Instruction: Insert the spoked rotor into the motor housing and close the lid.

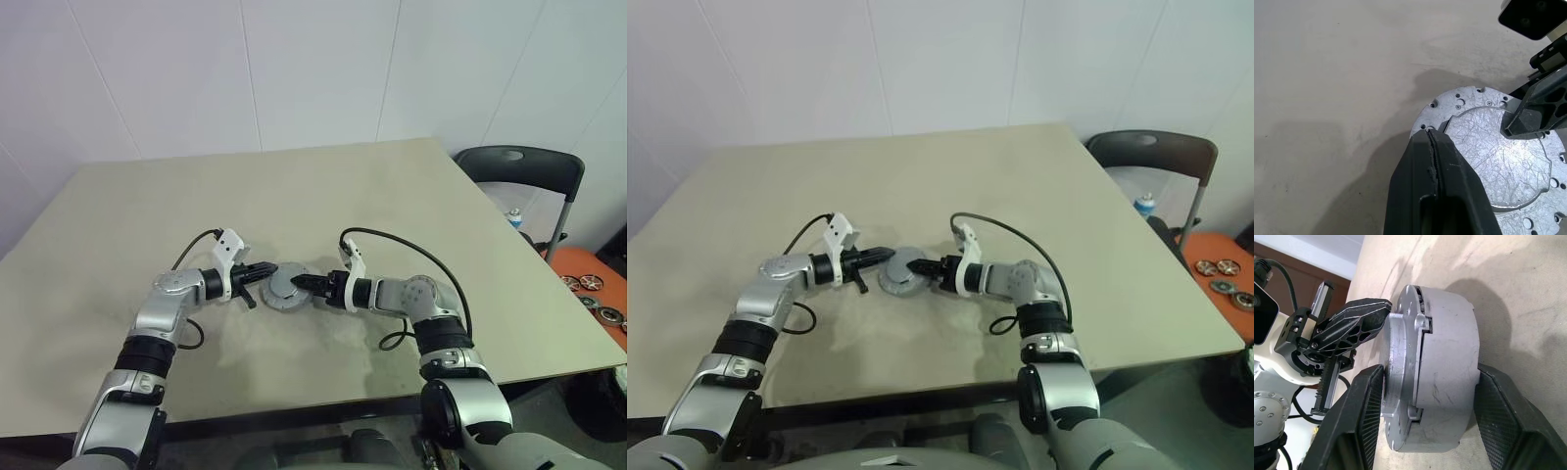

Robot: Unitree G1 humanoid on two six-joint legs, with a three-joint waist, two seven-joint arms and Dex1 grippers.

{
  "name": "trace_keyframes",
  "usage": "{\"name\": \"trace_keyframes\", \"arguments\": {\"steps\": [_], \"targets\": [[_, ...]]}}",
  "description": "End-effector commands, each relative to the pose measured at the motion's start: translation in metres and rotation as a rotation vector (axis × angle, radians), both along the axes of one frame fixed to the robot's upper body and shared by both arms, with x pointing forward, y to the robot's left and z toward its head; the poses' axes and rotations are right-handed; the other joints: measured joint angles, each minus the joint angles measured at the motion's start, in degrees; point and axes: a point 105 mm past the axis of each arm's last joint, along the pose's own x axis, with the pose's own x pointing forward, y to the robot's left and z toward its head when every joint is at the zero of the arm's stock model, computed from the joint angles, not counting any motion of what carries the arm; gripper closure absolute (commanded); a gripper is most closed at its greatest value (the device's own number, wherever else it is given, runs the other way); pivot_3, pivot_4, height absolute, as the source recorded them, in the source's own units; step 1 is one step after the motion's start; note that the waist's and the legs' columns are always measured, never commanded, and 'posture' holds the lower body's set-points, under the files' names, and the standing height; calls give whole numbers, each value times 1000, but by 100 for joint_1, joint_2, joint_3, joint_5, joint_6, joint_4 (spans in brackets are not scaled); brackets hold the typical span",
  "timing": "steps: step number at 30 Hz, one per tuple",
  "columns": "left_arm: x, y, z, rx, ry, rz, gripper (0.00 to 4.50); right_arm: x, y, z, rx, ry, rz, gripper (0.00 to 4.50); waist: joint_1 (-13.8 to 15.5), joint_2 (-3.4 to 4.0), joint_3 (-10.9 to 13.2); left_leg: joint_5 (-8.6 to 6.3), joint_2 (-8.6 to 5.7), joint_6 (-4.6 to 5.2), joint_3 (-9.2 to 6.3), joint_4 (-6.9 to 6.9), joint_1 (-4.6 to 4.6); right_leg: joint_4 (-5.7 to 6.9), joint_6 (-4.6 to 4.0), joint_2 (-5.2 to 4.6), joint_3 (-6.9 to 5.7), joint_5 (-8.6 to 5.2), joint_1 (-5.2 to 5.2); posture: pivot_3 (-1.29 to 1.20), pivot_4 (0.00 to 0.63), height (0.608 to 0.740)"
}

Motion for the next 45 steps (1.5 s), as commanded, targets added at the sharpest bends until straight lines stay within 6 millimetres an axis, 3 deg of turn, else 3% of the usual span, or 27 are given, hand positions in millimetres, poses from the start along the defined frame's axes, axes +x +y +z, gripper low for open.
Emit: {"name": "trace_keyframes", "arguments": {"steps": [1, 8, 13, 23, 33, 37, 45], "targets": [[-3, -1, 2, 5, -3, -17, 4500, -9, -20, -47, -175, 139, -60, 2138, 1, 0, -1, 0, 0, 0, 0, -4, 2, 0, 0, 0, 0, 0, 0, 0, 0, 740], [-6, 4, 4, -6, -1, 8, 4500, -7, -22, -58, -180, 197, -108, 2141, 3, 5, -4, 0, 1, 0, 0, -11, 5, -3, 0, 0, 0, 0, 1, 0, 0, 740], [-10, 10, 4, -6, 2, 27, 4500, -3, -16, -52, -76, 220, -133, 2145, 1, 10, -4, 0, 1, 0, 0, -10, 6, -2, 0, 0, 1, 0, 3, 0, 0, 740], [-13, 23, 4, -8, 16, 70, 4500, -7, -20, -67, -63, 275, -203, 2164, -7, 9, -5, 0, 2, 0, -1, -12, 11, -1, -1, 3, 1, 0, 5, 0, 0, 740], [-11, 34, 19, -56, 3, 128, 4500, 1, -10, -45, 124, 264, -211, 2204, -6, 3, -6, 1, 2, 0, -1, -12, 7, -1, -2, 3, 0, 1, 3, 0, 0, 740], [-12, 44, 26, -78, 3, 167, 4500, 13, -5, -24, 233, 237, -239, 2204, -11, -2, 1, 1, 3, -1, -2, -17, 0, -1, -4, 3, 1, 2, -9, 0, 0, 740], [-15, 51, 27, -73, 8, 189, 4500, 18, -2, -24, 225, 235, -270, 2204, -24, -5, 4, 1, 4, -1, 0, -16, -6, -1, -8, 4, 1, 4, -16, 0, 0, 740]]}}
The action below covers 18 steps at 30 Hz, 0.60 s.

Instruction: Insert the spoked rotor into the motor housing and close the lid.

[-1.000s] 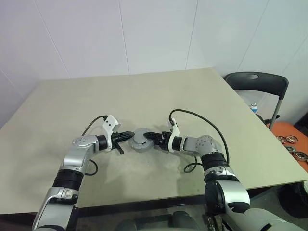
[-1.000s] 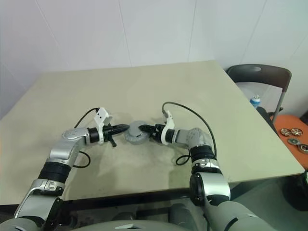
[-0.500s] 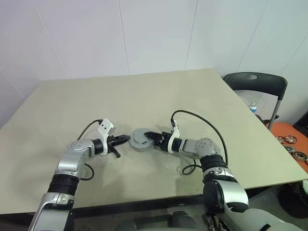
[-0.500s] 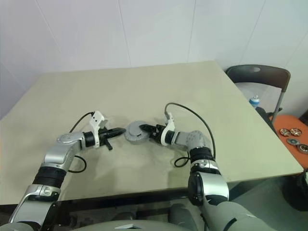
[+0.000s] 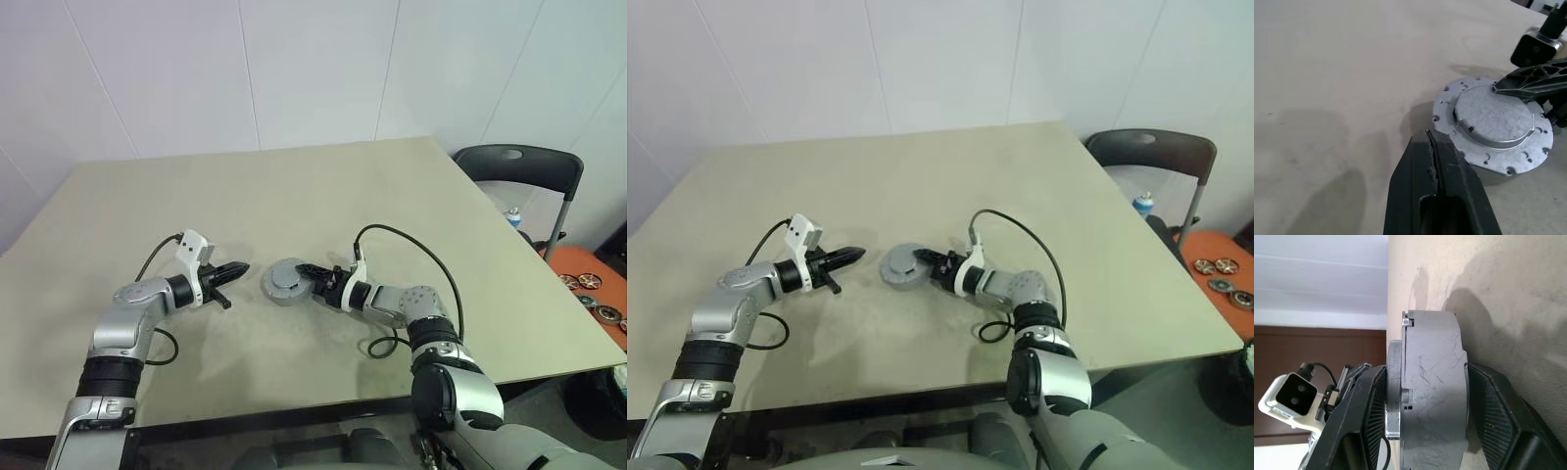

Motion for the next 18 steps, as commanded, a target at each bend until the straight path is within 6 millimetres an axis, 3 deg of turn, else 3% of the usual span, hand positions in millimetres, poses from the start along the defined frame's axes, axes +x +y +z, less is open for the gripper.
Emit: {"name": "trace_keyframes", "arguments": {"steps": [1, 12, 18], "targets": [[0, 1, 14, 4, -47, -1, 4500, 1, -1, -14, -83, 31, -25, 2204, -5, 0, 0, 0, 1, 0, 1, 0, 1, 0, 0, 1, 0, 0, 0, 0, 0, 740], [-6, -3, 6, 3, -25, 1, 4500, 1, -1, -24, -104, 65, -56, 2320, -10, 0, 0, 0, 5, 0, 4, 1, 12, 3, -7, 8, 0, 4, 8, 0, 0, 740], [-4, -2, 11, -25, -29, 13, 4500, 3, 5, -16, -67, 42, -49, 2320, -11, -1, 0, 0, 6, 0, 4, 2, 13, 3, -12, 11, 0, 7, 8, 0, 0, 740]]}}
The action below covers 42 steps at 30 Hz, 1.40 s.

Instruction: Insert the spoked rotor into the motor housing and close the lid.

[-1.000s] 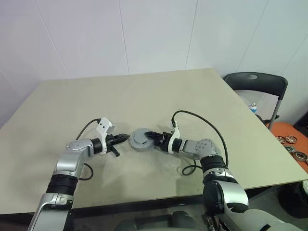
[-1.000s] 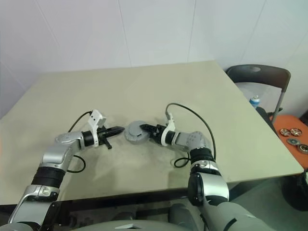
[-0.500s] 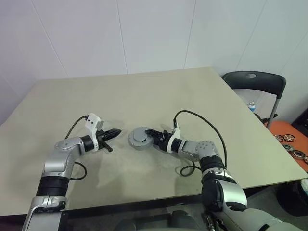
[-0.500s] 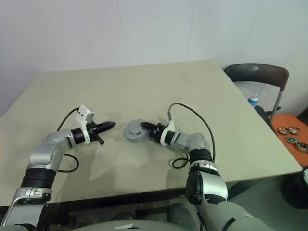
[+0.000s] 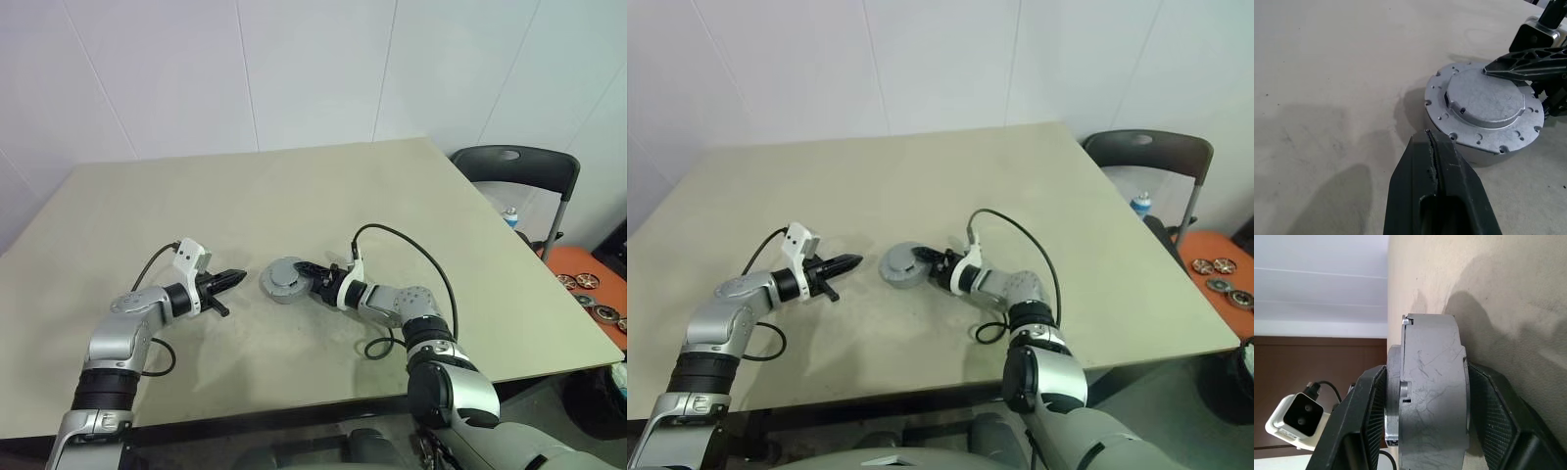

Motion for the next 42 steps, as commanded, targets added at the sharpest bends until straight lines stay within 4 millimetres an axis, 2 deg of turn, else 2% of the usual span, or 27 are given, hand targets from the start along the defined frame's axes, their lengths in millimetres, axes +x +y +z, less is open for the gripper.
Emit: {"name": "trace_keyframes", "arguments": {"steps": [1, 5, 17, 22, 25, 27, 32, 38, 42], "targets": [[6, -2, 22, -57, -53, 11, 4500, -2, 2, -13, -64, 32, -14, 2320, -2, 0, 0, 0, 0, 0, 0, 0, 0, 0, 0, 1, 0, 0, -1, 0, 0, 740], [8, 1, 32, -125, -53, 34, 4500, 0, 8, -3, -14, 12, -4, 2320, -14, -2, 1, 0, 3, 0, 0, 0, -2, 0, -1, 2, 0, 1, -4, 0, 0, 740], [4, 1, 27, -97, -47, 37, 4500, -1, 12, -6, -29, 22, -2, 2332, -38, -1, 2, 0, 4, 0, 1, -3, -5, 0, -4, 4, 0, 3, -10, 0, 0, 740], [-1, -1, 27, -105, -46, 34, 4500, 2, 18, 8, 2, -9, 18, 2332, -66, 0, 3, 0, 4, 0, 1, -4, -8, 0, -5, 4, 1, 3, -13, 0, 0, 740], [-3, 0, 28, -107, -45, 38, 4500, 7, 23, 36, 106, -45, 32, 2332, -93, 3, 6, 0, 5, 0, 0, -3, -27, 2, -9, 3, 1, 6, -31, 0, 0, 740], [-3, 1, 27, -107, -42, 44, 4500, 9, 27, 53, 156, -81, 48, 2332, -110, 3, 9, 2, 3, -3, -1, 2, -64, 9, -29, 1, 1, 20, -69, 0, 0, 740], [-2, 2, 24, -108, -38, 53, 4500, 11, 33, 81, 245, -142, 68, 2332, -127, -7, 13, 32, 3, -56, -2, 4, -191, 35, -31, -20, 6, 33, -208, 0, 0, 740], [0, 2, 24, -108, -39, 55, 4500, 12, 30, 90, 298, -164, 53, 2332, -119, -13, 10, 35, -29, -71, -4, 8, -266, 67, -30, -70, 5, 35, -289, 0, 0, 740], [0, 3, 24, -113, -40, 56, 4500, 13, 29, 90, 289, -170, 49, 2332, -129, -13, 10, 35, -41, -70, 1, 32, -281, 67, -30, -82, 3, 35, -294, 0, 0, 740]]}}
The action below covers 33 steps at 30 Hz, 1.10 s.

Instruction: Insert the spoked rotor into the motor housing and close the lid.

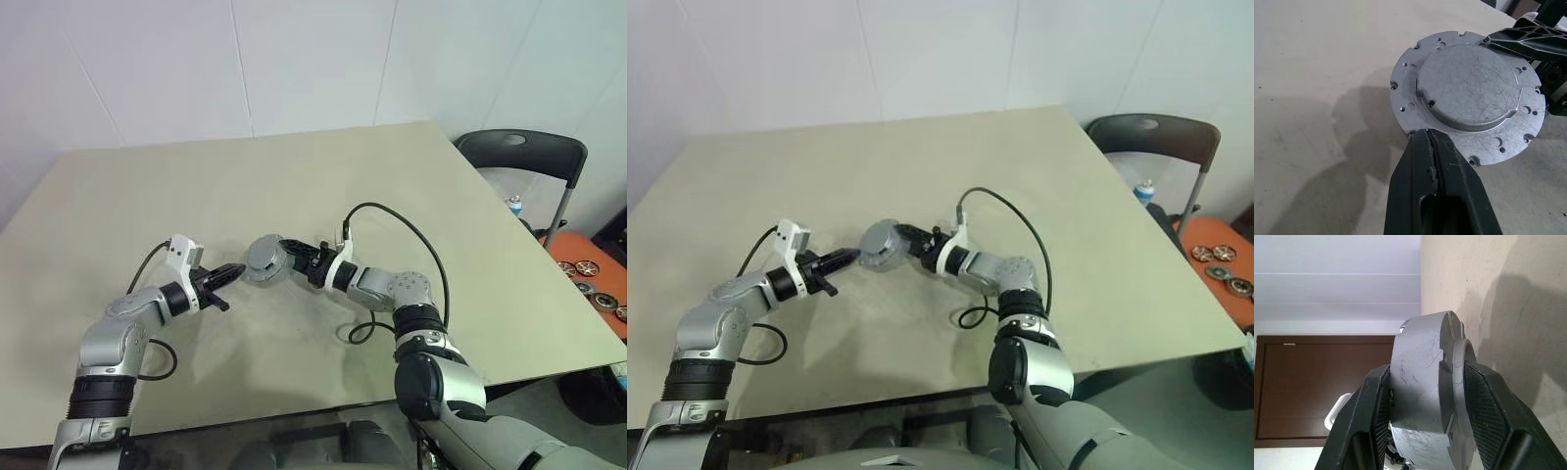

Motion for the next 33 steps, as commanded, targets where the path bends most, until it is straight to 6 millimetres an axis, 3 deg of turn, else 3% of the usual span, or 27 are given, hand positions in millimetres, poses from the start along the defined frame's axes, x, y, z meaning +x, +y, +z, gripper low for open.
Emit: {"name": "trace_keyframes", "arguments": {"steps": [1, 12, 16, 20, 27, 33], "targets": [[3, 3, 10, -4, -32, 7, 4500, 7, 2, 34, 92, -104, -9, 2332, -3, 0, 0, 0, 0, 1, 0, 8, 0, 2, 0, 0, 0, 0, 1, 0, 0, 740], [0, 5, 15, -42, -41, 16, 4500, 12, -8, 9, 13, -45, -67, 2332, 0, 0, 0, -13, -27, 28, -1, 63, 4, 19, 8, 9, -1, 15, 26, 0, 0, 740], [-2, 7, 58, -169, -148, 11, 4500, 13, -9, 4, 4, -29, -78, 2332, -14, -1, 0, -11, -28, 24, -3, 63, 3, 20, 8, 4, 0, 16, 24, 0, 0, 740], [-5, 13, 79, -181, -198, 10, 4500, 13, -9, 3, 0, -29, -79, 2332, -13, -2, 0, -10, -33, 22, -4, 63, 3, 22, 9, -11, 0, 16, 24, 0, 0, 740], [-4, 46, 59, -162, -131, 136, 4500, 14, -9, 0, -2, -18, -98, 2332, -16, -2, -1, -5, -40, 16, 0, 68, 10, 25, 10, -6, 1, 17, 29, 0, 0, 740], [-7, 51, 38, -182, -71, 170, 4500, 20, -8, 22, 98, -47, -114, 2332, -13, -4, -2, 0, -40, 6, -1, 71, 10, 27, 10, -8, 1, 17, 31, 0, 0, 740]]}}
